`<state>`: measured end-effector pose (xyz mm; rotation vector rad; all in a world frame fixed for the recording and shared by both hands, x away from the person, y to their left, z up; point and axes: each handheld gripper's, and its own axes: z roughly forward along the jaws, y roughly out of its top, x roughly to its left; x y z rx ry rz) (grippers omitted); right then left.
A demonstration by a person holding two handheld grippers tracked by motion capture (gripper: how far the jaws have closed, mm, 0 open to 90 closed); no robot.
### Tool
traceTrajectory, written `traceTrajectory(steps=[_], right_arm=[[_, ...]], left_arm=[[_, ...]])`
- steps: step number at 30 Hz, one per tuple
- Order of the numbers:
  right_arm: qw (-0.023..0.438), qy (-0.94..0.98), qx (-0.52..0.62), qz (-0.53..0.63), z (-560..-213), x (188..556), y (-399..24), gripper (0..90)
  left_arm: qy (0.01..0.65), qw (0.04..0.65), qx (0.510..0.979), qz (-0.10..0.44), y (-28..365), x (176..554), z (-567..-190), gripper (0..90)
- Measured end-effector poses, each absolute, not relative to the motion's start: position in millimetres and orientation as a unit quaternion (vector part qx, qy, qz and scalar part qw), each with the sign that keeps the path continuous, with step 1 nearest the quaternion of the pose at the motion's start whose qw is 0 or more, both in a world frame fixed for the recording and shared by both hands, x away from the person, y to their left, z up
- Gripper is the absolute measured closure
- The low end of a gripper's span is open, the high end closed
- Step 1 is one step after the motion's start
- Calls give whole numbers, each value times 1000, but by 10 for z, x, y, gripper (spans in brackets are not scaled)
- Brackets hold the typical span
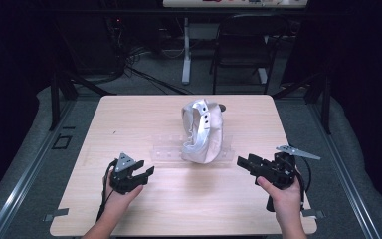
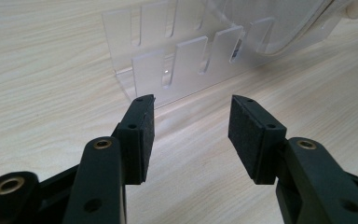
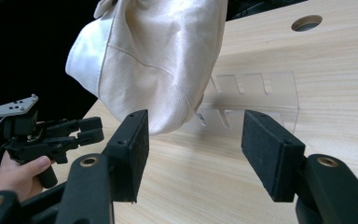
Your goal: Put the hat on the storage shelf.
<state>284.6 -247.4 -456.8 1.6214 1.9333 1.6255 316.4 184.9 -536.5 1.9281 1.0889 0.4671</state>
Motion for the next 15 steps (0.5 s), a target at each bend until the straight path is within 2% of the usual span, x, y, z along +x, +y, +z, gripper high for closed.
traceTrajectory(steps=[15], right_arm=[[63,630,564,531,-4770,2931,-2542,419]], left_arm=[[415,441,773,187,1758,3120,-5342,480]])
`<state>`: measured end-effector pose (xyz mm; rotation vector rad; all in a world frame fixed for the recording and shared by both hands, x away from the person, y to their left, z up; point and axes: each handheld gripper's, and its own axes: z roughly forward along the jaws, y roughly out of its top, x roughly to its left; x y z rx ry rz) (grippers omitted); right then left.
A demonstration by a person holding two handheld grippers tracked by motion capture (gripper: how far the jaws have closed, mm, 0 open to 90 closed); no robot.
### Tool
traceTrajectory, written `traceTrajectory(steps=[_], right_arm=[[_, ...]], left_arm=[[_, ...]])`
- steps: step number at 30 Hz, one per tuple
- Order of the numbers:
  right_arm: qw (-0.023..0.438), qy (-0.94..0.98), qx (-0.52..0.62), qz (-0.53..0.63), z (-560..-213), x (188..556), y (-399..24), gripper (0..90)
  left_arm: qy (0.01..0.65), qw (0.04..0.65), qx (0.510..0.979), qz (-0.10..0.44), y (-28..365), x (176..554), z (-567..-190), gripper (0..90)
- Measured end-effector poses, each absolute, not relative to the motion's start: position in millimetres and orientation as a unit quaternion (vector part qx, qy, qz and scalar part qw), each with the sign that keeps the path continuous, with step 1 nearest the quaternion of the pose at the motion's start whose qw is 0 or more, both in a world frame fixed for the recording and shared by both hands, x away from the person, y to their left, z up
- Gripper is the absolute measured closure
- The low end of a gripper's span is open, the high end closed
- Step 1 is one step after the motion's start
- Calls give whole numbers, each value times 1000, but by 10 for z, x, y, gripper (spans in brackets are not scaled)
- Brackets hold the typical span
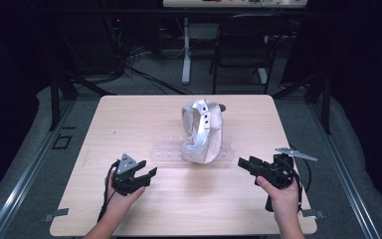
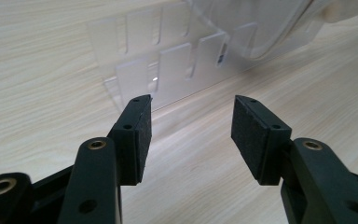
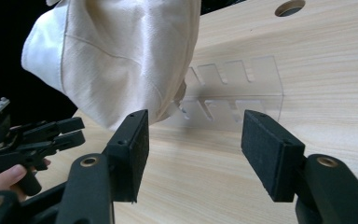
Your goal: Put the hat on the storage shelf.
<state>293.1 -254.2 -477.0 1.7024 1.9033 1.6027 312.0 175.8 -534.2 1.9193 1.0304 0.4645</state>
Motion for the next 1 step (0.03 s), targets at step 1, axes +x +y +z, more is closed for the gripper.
traceTrajectory(steps=[1], right_arm=[[63,630,564,531,-4770,2931,-2542,419]], left_arm=[[415,441,773,187,1758,3120,-5342,475]])
